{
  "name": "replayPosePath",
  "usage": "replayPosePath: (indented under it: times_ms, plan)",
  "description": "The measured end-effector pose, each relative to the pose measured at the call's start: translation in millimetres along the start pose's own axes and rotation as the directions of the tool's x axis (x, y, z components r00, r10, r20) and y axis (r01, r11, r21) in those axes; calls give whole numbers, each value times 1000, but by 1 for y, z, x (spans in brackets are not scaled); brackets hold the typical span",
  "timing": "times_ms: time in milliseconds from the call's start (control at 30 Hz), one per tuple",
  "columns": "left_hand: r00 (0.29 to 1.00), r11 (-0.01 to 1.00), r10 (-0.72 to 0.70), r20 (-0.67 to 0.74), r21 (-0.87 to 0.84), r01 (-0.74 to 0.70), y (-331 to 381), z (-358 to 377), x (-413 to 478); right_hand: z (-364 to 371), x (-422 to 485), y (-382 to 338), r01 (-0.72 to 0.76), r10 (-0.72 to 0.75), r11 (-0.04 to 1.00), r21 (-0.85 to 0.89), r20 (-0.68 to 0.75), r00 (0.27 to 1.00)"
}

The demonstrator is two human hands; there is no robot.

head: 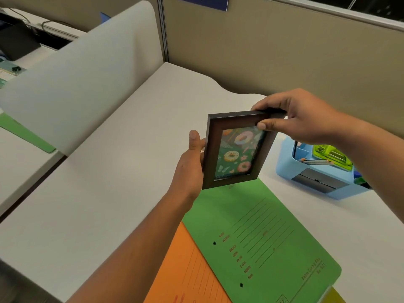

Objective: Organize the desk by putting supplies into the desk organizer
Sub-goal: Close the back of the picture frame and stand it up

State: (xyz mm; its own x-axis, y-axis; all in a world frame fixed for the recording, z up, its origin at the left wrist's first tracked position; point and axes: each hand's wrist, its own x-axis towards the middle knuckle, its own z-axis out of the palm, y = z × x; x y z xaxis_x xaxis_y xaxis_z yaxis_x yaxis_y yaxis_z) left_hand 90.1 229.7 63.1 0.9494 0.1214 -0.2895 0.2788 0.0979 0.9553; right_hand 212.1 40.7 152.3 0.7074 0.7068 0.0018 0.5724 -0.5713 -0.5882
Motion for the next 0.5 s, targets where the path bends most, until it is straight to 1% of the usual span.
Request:
replayPosePath:
  times_ms: [67,233,400,500]
  plan:
    - [1000,999,5,1,-35,-5,2,-1,9,0,12,4,-5,5,1000,3,2,1000]
    - [997,999,32,-74,-21,-34,5,-5,34,3,51,14,-12,12,1000,-1,-13,1000]
    - [991,999,-8,-135,-50,1,0,-15,66,7,91,25,4,-3,999,-39,28,1000]
    - [988,997,-35,-153,-78,23,0,-21,82,12,111,32,-18,19,1000,-22,51,999]
